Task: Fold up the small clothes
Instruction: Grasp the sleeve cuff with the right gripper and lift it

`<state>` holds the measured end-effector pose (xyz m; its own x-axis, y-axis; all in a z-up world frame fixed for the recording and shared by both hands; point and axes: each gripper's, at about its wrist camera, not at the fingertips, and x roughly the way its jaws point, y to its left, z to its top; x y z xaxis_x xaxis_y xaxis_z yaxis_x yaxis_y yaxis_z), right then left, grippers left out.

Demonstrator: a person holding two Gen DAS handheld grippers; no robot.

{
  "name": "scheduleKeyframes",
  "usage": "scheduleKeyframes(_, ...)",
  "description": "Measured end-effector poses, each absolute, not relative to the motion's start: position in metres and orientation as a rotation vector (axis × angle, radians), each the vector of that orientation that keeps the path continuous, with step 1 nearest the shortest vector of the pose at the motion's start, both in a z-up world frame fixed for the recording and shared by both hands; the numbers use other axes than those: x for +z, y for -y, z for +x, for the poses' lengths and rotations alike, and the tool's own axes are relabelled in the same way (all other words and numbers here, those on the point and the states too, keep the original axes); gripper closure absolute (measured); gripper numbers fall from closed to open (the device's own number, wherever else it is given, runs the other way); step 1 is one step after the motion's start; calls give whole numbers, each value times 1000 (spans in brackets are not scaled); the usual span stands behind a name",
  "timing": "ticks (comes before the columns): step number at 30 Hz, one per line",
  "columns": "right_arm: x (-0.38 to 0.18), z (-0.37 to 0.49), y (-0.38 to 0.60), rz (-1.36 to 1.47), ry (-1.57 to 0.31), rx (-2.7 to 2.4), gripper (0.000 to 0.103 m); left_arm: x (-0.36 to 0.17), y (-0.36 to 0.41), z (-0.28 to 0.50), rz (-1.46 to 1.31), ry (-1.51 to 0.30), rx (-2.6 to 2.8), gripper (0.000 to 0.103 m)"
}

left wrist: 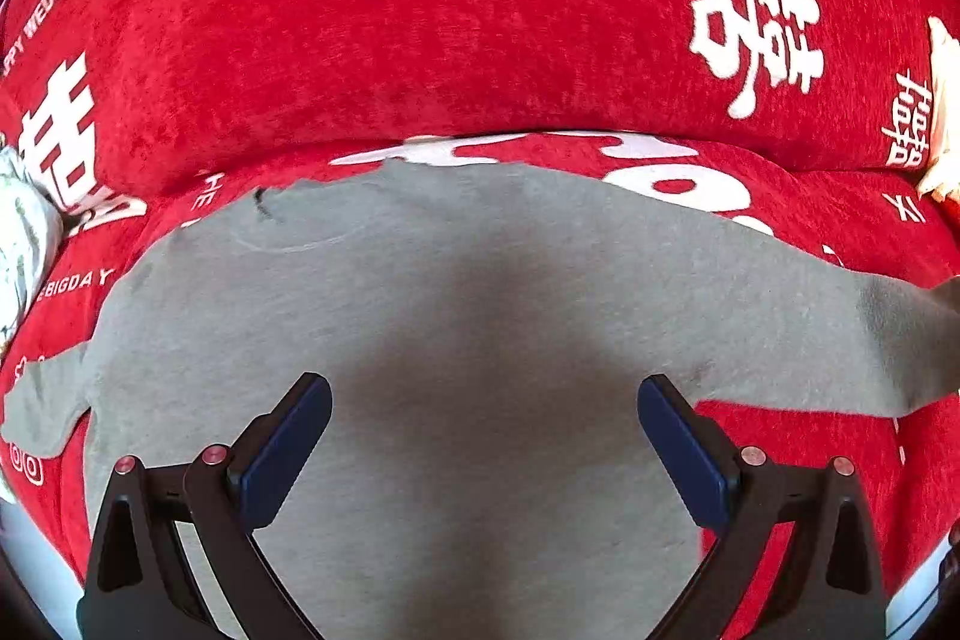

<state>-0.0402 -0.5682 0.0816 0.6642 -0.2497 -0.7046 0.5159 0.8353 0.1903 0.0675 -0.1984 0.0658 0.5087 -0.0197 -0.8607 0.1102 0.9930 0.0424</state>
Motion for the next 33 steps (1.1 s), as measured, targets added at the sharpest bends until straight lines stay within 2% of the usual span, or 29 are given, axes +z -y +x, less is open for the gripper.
scheduleKeyframes(17, 114, -11, 479, 463, -734, -351, 85, 39, 98, 39, 37, -1092, -53, 0)
scheduleKeyframes(33, 131, 39, 341, 347, -757, -226, 85, 33, 25, 27, -48, -1084, -49, 0)
